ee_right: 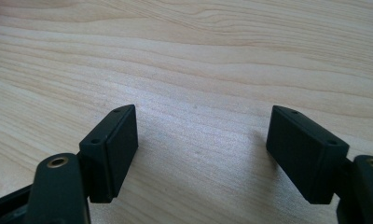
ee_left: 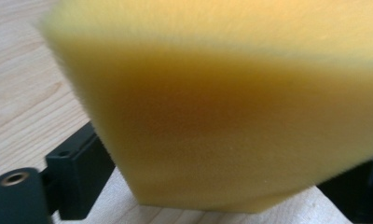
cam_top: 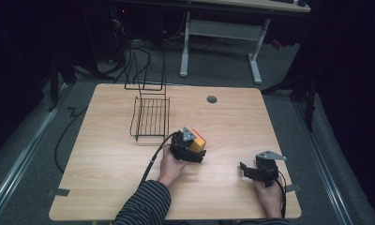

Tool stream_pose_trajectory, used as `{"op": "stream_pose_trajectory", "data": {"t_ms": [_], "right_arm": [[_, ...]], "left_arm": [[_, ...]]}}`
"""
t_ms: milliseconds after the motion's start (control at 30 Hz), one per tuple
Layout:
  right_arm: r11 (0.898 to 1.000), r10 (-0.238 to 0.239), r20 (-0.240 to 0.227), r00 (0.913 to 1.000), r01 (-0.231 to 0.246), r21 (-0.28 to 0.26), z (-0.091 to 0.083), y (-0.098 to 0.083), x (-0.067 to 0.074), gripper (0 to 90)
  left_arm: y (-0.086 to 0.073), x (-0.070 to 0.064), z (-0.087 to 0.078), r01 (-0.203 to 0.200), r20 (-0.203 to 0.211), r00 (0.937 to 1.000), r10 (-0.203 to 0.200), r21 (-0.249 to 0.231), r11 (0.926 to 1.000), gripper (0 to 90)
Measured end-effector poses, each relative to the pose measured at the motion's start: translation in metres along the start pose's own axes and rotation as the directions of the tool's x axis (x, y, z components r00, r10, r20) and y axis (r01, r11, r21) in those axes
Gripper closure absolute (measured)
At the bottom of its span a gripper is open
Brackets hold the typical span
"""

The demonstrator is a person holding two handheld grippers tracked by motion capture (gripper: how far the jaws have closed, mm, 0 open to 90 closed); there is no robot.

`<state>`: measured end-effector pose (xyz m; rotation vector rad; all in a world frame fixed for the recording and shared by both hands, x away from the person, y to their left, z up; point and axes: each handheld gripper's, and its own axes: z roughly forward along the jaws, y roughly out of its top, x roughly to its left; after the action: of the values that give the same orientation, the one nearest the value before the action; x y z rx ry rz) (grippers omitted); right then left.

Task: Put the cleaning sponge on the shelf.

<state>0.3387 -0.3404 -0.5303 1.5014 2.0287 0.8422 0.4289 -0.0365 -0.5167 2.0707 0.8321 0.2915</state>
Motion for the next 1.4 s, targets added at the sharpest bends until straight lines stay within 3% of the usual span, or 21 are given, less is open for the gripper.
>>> {"op": "stream_pose_trajectory", "data": {"t_ms": [333, 700, 900, 1133, 1400], "right_arm": [[1.0, 0.0, 0.002, 1.0, 0.0, -0.001, 0.0, 0.0, 0.0, 25.3], [1.0, 0.0, 0.001, 1.0, 0.0, -0.001, 0.0, 0.0, 0.0, 25.3], [1.0, 0.0, 0.001, 1.0, 0.0, -0.001, 0.0, 0.0, 0.0, 25.2], [1.0, 0.0, 0.001, 1.0, 0.0, -0.001, 0.0, 0.0, 0.0, 25.3], [1.0, 0.0, 0.001, 1.0, 0.0, -0.001, 0.0, 0.0, 0.0, 25.3]], "left_arm": [[-0.001, 0.0, 0.001, -0.02, 0.0, 0.9998, 0.02, -0.001, 0.9998, 21.4], [-0.001, 0.002, -0.003, -0.033, 0.006, 0.9994, 0.033, 0.001, 0.9994, 23.4], [0.003, 0.001, -0.012, -0.044, 0.038, 0.9983, 0.045, -0.019, 0.9988, 23.7], [0.006, 0.0, -0.028, -0.011, 0.072, 0.9973, 0.013, -0.033, 0.9994, 23.6], [0.008, 0.005, -0.051, -0.003, 0.049, 0.9988, 0.006, -0.051, 0.9987, 23.6]]}}
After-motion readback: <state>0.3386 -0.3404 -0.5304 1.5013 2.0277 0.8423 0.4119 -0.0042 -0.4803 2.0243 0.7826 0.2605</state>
